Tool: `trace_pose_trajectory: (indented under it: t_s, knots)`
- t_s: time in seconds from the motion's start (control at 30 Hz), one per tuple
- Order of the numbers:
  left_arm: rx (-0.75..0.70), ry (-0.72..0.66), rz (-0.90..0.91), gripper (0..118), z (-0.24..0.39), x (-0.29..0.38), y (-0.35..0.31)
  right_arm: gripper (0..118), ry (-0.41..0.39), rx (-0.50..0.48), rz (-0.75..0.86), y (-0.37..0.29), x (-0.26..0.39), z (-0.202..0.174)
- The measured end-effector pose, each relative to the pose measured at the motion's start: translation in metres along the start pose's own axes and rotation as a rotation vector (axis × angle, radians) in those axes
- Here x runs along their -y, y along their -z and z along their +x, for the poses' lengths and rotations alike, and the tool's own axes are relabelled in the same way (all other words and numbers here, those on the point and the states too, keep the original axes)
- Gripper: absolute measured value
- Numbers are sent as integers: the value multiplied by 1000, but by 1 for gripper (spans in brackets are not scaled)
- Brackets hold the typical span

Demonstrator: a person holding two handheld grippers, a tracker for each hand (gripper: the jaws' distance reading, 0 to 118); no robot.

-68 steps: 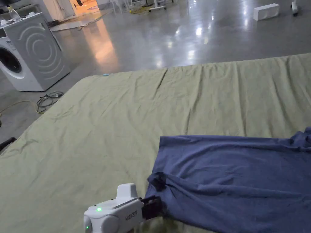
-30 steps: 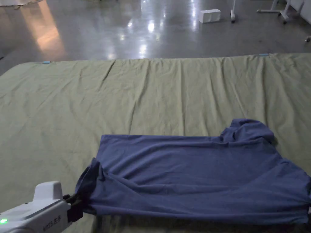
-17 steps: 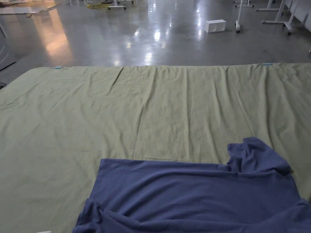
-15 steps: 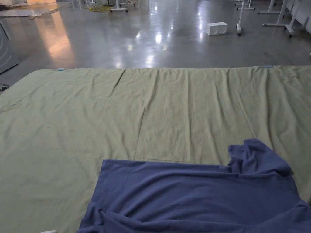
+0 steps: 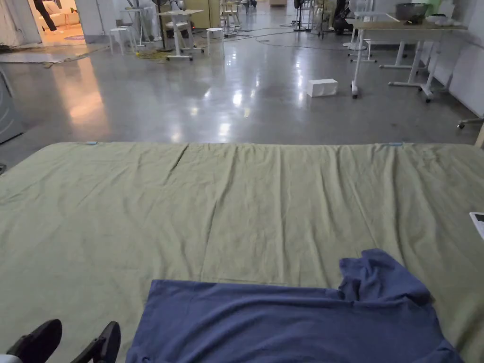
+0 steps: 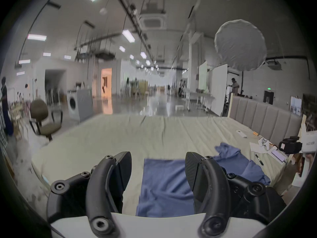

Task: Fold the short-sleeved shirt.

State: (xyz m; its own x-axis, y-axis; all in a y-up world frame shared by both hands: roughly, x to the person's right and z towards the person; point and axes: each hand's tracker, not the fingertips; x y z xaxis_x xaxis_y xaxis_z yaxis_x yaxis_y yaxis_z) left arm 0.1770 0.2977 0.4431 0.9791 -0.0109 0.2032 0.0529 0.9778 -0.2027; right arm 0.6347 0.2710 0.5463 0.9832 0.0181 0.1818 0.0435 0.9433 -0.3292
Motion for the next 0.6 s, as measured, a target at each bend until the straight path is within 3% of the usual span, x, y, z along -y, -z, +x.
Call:
trace_pose_trajectory:
  t_s: [0.1, 0.17, 0.2, 0.23, 0.27, 0.3, 0.37, 0.53, 0.6]
  knots:
    - [36, 78, 64, 44, 21, -14, -18, 63, -20, -42, 50, -8, -7, -18]
    - [90, 134, 189, 31, 33, -13, -37, 58, 22, -77, 35, -13, -10, -25]
    - [94, 142, 206, 17, 37, -13, -42, 47, 48, -90, 39, -14, -10, -27]
    - [87, 130, 193, 16, 38, -11, -46, 23, 70, -112, 52, -17, -9, -30]
    - [103, 125, 170, 14, 38, -13, -48, 8, 60, -112, 58, -21, -9, -33]
    - [132, 130, 140, 8, 39, -14, -48, 3, 47, -113, 71, -26, -10, -38]
    - [117, 131, 142, 1, 41, -13, -51, 0, -3, -143, 117, -36, -15, -45]
    - [138, 51, 131, 1, 35, -15, -48, 0, -121, -146, 146, -38, -22, -58]
    - [136, 32, 117, 1, 33, -14, -42, 0, -84, -156, 118, -33, -20, -57]
